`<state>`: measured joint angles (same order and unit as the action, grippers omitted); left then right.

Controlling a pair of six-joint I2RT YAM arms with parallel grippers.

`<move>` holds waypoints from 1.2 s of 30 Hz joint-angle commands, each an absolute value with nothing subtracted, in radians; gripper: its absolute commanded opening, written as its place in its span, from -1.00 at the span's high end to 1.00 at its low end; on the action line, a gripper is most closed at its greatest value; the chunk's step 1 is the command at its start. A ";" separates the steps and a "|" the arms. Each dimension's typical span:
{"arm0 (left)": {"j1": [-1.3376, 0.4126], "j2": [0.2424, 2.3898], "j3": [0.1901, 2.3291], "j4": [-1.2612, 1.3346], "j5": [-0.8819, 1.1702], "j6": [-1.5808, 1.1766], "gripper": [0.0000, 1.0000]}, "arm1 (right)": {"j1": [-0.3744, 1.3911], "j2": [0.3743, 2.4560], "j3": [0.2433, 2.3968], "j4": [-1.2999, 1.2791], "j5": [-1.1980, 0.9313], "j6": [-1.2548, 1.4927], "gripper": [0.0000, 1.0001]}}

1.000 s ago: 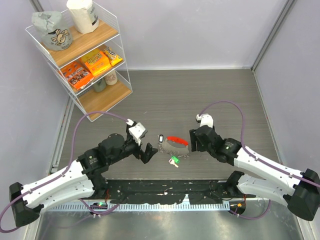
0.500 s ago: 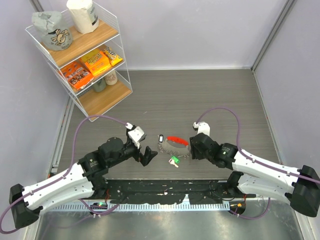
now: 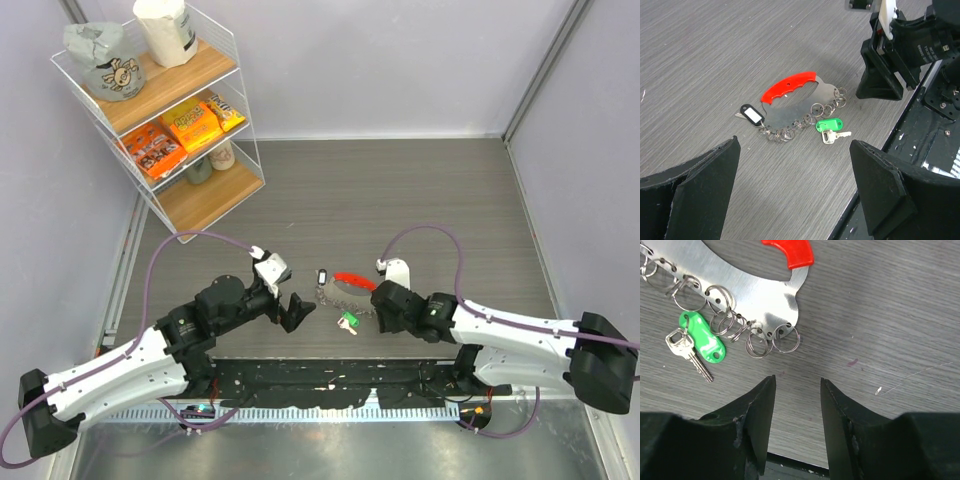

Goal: Put the keys on the keyring

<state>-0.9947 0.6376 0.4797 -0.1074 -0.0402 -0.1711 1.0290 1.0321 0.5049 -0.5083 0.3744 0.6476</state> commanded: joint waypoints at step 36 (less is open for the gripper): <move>-0.999 0.604 0.463 -0.046 -0.028 -0.161 -0.99 | 1.075 1.354 0.680 -0.454 0.620 0.617 0.09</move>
